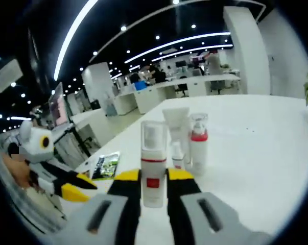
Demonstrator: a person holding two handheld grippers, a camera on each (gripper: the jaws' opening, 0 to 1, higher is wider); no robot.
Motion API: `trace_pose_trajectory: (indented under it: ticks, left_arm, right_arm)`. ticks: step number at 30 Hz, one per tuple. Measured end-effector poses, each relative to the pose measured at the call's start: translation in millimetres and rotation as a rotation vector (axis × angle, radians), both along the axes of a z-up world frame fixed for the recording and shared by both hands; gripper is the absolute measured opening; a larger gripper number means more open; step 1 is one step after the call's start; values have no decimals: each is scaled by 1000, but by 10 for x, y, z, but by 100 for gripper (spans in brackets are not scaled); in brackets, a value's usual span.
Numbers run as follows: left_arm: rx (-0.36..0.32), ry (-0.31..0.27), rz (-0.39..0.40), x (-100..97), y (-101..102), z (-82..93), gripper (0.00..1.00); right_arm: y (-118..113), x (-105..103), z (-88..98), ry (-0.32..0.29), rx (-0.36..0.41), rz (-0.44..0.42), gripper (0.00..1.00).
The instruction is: Arrange the skincare products in the storage area until every visible bottle or jar stands upright without overlapping.
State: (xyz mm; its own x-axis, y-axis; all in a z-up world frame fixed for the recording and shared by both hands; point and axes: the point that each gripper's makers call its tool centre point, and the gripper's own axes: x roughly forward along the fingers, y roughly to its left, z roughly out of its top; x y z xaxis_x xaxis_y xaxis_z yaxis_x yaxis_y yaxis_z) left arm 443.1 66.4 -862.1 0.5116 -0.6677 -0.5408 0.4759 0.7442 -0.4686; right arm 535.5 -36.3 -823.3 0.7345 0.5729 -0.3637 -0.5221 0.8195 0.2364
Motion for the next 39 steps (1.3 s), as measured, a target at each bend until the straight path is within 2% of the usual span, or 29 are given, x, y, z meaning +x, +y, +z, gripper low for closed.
trace_pose_trajectory:
  ticks: [2, 11, 19, 21, 23, 25, 32, 39]
  left_arm:
    - [12, 9, 10, -34, 75, -20, 26]
    - [44, 30, 56, -76, 295, -50, 26]
    - [59, 53, 91, -87, 432, -85, 26]
    - [63, 61, 102, -90, 462, -96, 26]
    - [71, 68, 109, -100, 487, -106, 25]
    - [81, 74, 116, -119, 515, -118, 25]
    - [115, 100, 121, -197, 567, -138, 25]
    - [141, 113, 128, -216, 606, -134, 25]
  right_arm:
    - [-44, 94, -49, -33, -39, -12, 16]
    - [-213, 430, -210, -80, -88, -75, 16]
    - [-241, 503, -440, -77, -122, -68, 16]
    - [-241, 491, -507, -93, -155, -55, 16]
    - [-242, 488, -546, -139, -191, -34, 16]
    - [-240, 480, -607, -132, -175, -34, 16]
    - [-262, 537, -739, -174, -167, -31, 16]
    - [-314, 574, -785, -203, -146, -48, 16]
